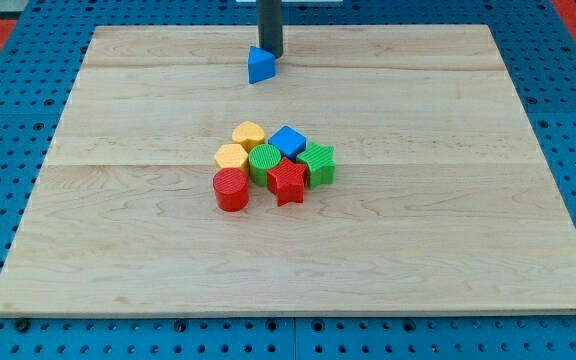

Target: Move the triangle into the cube

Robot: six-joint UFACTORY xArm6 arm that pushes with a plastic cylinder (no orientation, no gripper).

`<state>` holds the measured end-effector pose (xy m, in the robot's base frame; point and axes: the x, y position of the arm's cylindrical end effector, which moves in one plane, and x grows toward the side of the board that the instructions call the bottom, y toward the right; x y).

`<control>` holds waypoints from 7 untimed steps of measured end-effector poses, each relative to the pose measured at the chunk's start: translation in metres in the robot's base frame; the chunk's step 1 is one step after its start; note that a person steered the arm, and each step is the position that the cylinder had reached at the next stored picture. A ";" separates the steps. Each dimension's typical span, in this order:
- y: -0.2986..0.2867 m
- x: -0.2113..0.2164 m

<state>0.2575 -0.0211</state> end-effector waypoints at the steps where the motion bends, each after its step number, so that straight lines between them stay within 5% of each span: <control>1: -0.022 0.024; 2: -0.039 -0.007; 5: -0.022 0.085; 7: -0.045 0.093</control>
<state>0.3506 -0.0661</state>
